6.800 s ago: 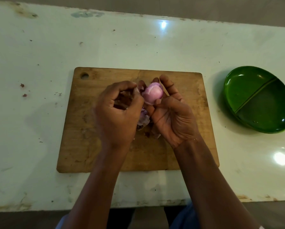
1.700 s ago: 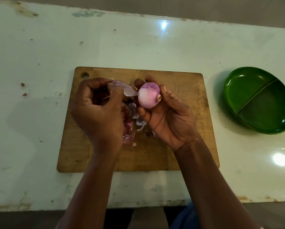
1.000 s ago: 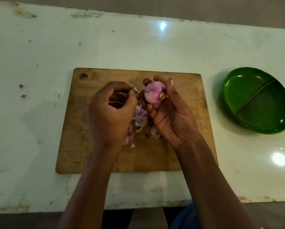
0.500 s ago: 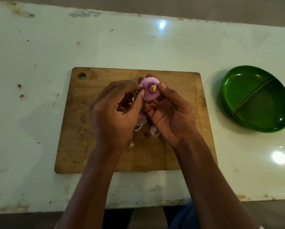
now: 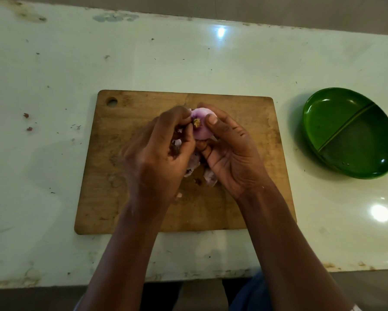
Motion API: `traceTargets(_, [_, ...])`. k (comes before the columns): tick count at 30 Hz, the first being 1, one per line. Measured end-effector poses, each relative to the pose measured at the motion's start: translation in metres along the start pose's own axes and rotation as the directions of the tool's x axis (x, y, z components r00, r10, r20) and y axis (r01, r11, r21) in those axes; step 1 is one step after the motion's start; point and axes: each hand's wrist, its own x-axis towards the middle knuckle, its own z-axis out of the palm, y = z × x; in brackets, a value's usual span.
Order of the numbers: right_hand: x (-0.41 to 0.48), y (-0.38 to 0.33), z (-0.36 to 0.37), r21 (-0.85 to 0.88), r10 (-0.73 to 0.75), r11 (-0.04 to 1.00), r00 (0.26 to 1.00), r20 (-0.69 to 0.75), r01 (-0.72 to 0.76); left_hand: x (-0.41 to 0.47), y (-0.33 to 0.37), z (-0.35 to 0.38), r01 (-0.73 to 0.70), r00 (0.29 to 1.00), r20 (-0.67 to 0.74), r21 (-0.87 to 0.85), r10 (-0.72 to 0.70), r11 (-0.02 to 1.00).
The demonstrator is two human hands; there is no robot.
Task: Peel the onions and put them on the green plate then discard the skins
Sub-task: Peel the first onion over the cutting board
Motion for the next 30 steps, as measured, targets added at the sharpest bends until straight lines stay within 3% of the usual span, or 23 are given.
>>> traceTargets(4, [-0.001, -0.002, 0.000, 0.002, -0.005, 1.000, 1.000, 0.003, 0.005, 0.002, 0.000, -0.003, -0.057, 0.997, 0.051, -0.034, 0.059, 0.998])
traceTargets(11, [-0.001, -0.003, -0.003, -0.045, -0.003, 0.999, 1.000, 0.024, 0.004, 0.005, 0.006, -0.003, 0.139, 0.986, 0.105, -0.116, -0.127, 0.984])
traceTargets(23, [-0.002, 0.001, 0.005, -0.018, 0.021, 1.000, 0.999, 0.047, -0.020, 0.000, 0.025, 0.011, 0.343, 0.924, -0.132, -0.134, -0.359, 0.930])
traceTargets(30, [-0.001, 0.002, 0.007, 0.005, 0.028, 1.000, 0.998, 0.057, -0.028, -0.003, 0.030, 0.014, 0.414, 0.878, -0.173, -0.191, -0.446, 0.890])
